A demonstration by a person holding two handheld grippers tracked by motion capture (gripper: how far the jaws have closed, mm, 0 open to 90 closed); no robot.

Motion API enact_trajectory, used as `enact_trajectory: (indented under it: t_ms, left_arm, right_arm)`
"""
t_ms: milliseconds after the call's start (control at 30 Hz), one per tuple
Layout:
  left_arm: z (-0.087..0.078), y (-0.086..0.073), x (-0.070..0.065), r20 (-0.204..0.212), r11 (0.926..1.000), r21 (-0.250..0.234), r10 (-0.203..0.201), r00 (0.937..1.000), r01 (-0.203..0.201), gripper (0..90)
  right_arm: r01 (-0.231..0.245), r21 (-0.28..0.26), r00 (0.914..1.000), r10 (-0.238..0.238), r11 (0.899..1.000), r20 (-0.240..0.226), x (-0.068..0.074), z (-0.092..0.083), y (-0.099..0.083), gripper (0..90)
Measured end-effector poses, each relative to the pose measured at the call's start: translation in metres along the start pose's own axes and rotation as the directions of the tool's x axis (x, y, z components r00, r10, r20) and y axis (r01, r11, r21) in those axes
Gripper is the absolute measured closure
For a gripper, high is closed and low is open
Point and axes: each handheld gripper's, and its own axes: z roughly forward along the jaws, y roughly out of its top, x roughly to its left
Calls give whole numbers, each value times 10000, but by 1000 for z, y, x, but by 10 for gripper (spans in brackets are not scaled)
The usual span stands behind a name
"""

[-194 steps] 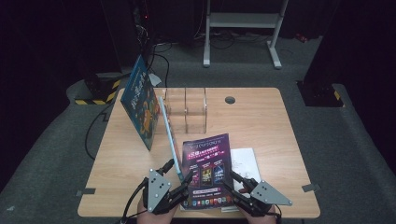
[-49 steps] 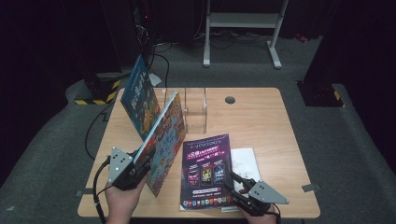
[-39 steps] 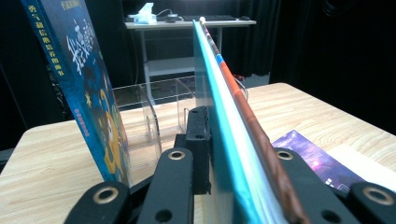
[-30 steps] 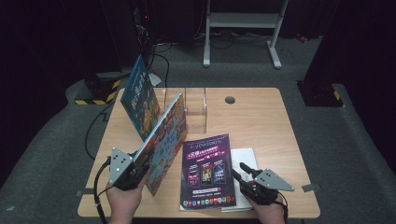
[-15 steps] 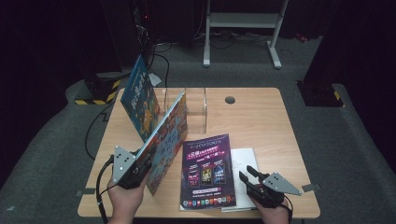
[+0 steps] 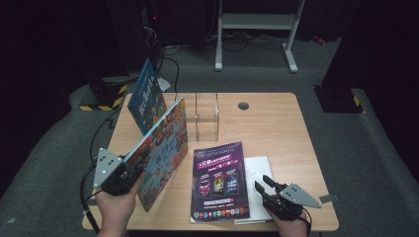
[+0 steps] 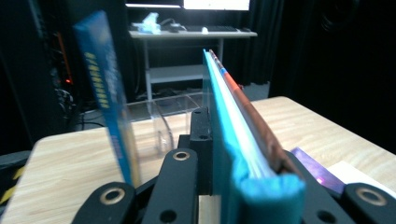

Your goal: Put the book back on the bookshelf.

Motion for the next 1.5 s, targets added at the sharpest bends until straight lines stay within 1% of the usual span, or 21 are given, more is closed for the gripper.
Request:
enact_trajectory:
  t_ms: [133, 267, 367, 533, 600, 667, 833, 1000, 1067, 1167, 1333, 1367, 1433, 1500]
  left_arm:
    - [-10, 6, 5, -258, 10000, -47, -26, 9997, 25, 816]
    - [-14, 9, 11, -466, 10000, -11, -32, 9989, 32, 816]
    - [-14, 12, 14, -577, 10000, 54, -51, 9983, 54, 816]
    - [-8, 21, 19, -685, 9999, 100, -113, 9976, 120, 816]
    - [-4, 24, 20, -776, 9999, 85, -123, 9969, 130, 816]
    - [0, 28, 21, -882, 9999, 112, -40, 9961, 50, 816]
    - [13, 30, 22, -1190, 9997, -58, -254, 9926, 249, 816]
    - [27, 32, 20, -1349, 9992, -207, -370, 9902, 345, 816]
    - [33, 33, 19, -1501, 9984, -333, -493, 9874, 448, 816]
    - [43, 34, 18, -1682, 9988, -418, -333, 9852, 266, 816]
    - [61, 35, 21, -1949, 9979, -521, -479, 9797, 384, 815]
    - [64, 35, 21, -1984, 9983, -488, -423, 9792, 333, 816]
    - [70, 35, 21, -2084, 9981, -496, -453, 9770, 356, 816]
    - [76, 36, 21, -2155, 9984, -517, -333, 9759, 226, 816]
  right_arm:
    - [35, 0, 10000, -35, 10000, 1, 0, -1, 1, 599]
    - [41, -39, 10000, -41, 10000, -10, 1, -1, 1, 599]
    - [39, -59, 10000, -39, 10000, 12, 1, -2, 2, 600]
    - [29, -75, 10000, -29, 10000, 21, 1, -3, 2, 601]
    - [52, -75, 10000, -52, 10000, 10, 1, -3, 2, 602]
    - [101, -78, 9999, -101, 9999, -13, 1, -3, 2, 602]
    - [98, -91, 9999, -98, 9999, -29, 2, -4, 3, 603]
    - [139, -127, 9999, -139, 9998, -34, 2, -5, 3, 604]
    - [167, -126, 9999, -167, 9998, -43, 2, -5, 3, 604]
    - [200, -128, 9998, -201, 9997, -67, 3, -4, 3, 604]
    - [214, -125, 9997, -215, 9997, -89, 3, -5, 2, 606]
    - [220, -142, 9997, -221, 9997, -92, 3, -5, 2, 606]
    - [254, -141, 9996, -255, 9996, -85, 3, -5, 2, 608]
    - [271, -153, 9996, -272, 9995, -91, 2, -6, 2, 609]
